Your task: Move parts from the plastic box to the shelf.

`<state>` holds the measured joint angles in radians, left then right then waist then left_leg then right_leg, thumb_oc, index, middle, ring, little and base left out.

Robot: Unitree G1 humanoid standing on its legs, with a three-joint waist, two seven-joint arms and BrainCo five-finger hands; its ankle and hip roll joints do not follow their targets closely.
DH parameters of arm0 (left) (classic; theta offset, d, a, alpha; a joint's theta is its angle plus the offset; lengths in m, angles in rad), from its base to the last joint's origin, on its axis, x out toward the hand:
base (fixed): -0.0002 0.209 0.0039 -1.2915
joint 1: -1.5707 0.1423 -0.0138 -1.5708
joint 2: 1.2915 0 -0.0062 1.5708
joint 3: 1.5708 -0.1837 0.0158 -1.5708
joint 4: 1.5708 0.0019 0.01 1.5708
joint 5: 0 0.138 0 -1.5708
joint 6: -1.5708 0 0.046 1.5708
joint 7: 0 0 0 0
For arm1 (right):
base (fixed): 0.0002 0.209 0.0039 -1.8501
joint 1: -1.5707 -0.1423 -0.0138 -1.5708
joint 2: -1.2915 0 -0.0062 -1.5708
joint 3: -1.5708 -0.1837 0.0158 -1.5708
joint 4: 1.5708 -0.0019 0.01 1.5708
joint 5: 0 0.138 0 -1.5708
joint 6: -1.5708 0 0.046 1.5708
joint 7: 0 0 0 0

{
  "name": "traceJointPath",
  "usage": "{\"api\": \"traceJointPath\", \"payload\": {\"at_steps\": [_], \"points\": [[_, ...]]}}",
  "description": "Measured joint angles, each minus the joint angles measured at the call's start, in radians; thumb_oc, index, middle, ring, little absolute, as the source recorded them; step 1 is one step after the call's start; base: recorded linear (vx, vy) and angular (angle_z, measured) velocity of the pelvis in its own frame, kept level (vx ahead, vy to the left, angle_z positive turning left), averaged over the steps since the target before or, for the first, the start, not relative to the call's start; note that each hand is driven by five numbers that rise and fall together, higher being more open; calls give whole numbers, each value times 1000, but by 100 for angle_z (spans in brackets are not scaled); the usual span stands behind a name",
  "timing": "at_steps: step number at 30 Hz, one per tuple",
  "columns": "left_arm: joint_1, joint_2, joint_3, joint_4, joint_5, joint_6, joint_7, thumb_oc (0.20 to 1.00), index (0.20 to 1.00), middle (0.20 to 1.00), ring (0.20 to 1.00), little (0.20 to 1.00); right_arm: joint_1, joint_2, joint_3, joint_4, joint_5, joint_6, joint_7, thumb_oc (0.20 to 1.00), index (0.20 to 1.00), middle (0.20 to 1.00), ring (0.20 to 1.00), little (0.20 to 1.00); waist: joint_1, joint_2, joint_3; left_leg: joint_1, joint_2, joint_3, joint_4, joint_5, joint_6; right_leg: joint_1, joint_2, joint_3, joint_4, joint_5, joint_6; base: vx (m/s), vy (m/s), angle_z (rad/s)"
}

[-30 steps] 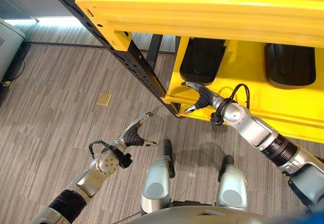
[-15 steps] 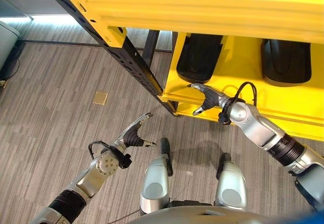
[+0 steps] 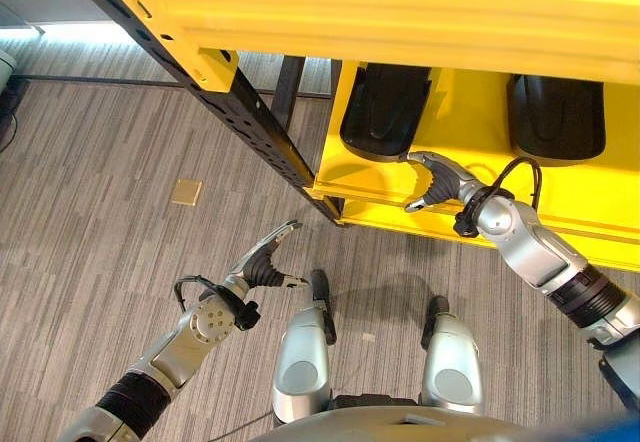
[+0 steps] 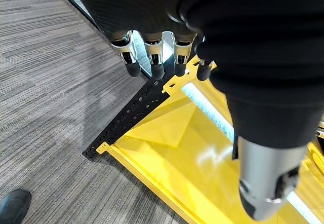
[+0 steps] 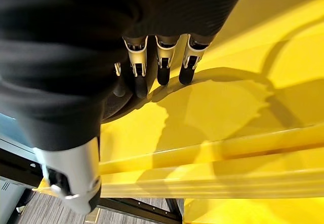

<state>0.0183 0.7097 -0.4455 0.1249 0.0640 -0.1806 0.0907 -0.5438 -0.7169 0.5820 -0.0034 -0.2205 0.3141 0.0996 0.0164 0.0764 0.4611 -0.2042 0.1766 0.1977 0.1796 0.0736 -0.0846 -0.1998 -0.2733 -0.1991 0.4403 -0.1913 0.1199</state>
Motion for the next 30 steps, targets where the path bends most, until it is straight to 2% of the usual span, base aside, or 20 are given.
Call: {"api": "traceJointPath", "payload": {"at_steps": [11,16,21,26,27,30], "points": [[-3,0,17,0,0,0,-1,1000,1000,1000,1000,1000,2,6,-27,43,0,-5,-41,1000,1000,1000,1000,1000,0,3,1,2,0,0,2,0,0,2,0,0,1,1,0,0,0,0],[-6,0,17,0,1,0,0,1000,1000,1000,1000,1000,0,12,-27,48,11,-6,-87,1000,1000,1000,1000,1000,1,20,6,2,-1,0,2,0,0,2,-1,0,2,1,0,0,0,0],[-8,0,16,0,2,0,0,1000,1000,1000,1000,1000,-8,72,-51,92,24,-13,-114,1000,1000,1000,1000,1000,1,24,5,10,-3,0,1,0,0,9,-4,0,3,1,0,6,5,0],[-3,-2,16,0,2,1,0,1000,1000,1000,1000,1000,-5,79,-60,90,44,14,-176,1000,1000,1000,1000,1000,-1,37,8,10,-4,3,-3,1,0,6,-6,1,4,1,0,-6,4,0],[-2,-13,17,0,2,1,1,1000,1000,1000,1000,1000,0,83,-64,90,54,30,-236,1000,1000,1000,1000,1000,-3,41,6,10,-3,5,-5,1,0,5,-6,1,2,1,0,-34,27,-3],[-2,-38,16,0,4,-1,2,1000,1000,1000,1000,1000,11,95,-92,94,78,42,-307,1000,1000,1000,1000,1000,-9,41,6,11,-3,8,-6,1,0,5,-5,2,-4,3,1,-16,32,-2]]}}
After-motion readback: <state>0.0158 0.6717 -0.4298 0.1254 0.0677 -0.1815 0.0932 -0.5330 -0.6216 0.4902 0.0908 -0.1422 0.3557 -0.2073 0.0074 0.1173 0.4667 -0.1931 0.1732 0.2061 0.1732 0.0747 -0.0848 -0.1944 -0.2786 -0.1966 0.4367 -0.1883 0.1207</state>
